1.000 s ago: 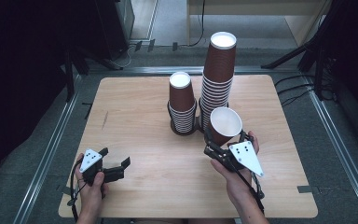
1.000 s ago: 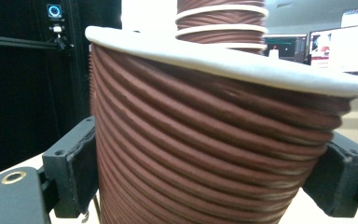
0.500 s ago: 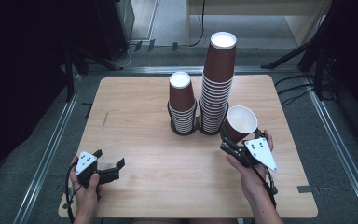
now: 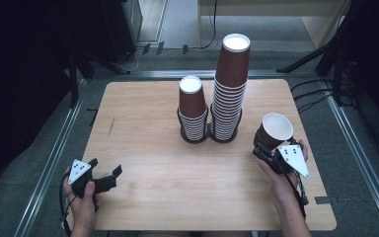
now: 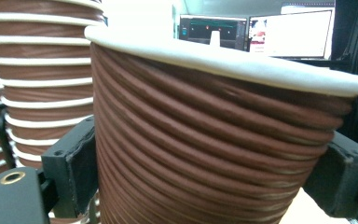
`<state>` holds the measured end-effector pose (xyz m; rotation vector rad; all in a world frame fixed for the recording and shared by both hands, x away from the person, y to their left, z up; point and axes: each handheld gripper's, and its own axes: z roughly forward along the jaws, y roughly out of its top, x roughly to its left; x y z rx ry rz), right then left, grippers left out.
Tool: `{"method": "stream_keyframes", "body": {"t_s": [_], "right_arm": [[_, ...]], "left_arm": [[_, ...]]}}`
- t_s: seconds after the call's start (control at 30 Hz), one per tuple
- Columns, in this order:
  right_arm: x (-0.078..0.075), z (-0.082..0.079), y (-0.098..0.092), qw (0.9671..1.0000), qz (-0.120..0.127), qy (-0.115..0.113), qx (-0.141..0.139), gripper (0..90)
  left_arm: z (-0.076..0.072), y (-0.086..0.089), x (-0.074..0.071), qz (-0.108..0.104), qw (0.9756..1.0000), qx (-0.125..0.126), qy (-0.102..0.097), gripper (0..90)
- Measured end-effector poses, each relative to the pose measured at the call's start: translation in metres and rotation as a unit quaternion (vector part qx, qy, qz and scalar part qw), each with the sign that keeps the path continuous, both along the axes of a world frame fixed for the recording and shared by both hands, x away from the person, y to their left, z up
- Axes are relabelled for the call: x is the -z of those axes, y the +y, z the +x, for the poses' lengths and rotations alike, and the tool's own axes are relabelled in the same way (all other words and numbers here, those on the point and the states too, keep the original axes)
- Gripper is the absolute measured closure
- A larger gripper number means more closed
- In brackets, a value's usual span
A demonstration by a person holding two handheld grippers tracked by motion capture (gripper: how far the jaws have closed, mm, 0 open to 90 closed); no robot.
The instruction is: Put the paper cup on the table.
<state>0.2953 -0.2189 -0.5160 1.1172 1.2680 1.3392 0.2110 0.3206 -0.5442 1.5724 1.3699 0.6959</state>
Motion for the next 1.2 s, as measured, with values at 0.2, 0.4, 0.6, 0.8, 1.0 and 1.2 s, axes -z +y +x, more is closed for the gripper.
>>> {"method": "stream_keyframes", "body": {"t_s": [0.2,0.4,0.6,0.8,1.0,1.2], "right_arm": [[0.010,0.005,-0.006,0.9999,-0.005,0.013,0.007,11.6],[0.020,0.011,-0.013,0.9996,-0.009,0.025,0.011,11.6],[0.025,0.017,-0.020,0.9992,-0.010,0.037,0.013,11.6],[0.029,0.020,-0.025,0.9982,-0.014,0.056,0.012,11.6],[0.028,0.023,-0.023,0.9964,-0.041,0.071,0.019,11.6],[0.033,0.027,-0.019,0.9928,-0.074,0.090,0.027,11.5]], "left_arm": [[0.002,0.000,0.003,-0.002,1.0000,0.002,0.004,0.6],[0.003,-0.001,0.005,-0.002,1.0000,0.004,0.007,0.6],[0.003,0.000,0.006,-0.005,0.9999,0.006,0.008,0.6],[0.004,0.000,0.006,-0.007,0.9999,0.006,0.007,0.6],[0.004,0.000,0.006,-0.007,0.9999,0.007,0.008,0.6],[0.004,0.000,0.006,-0.009,0.9999,0.006,0.008,0.6]]}}
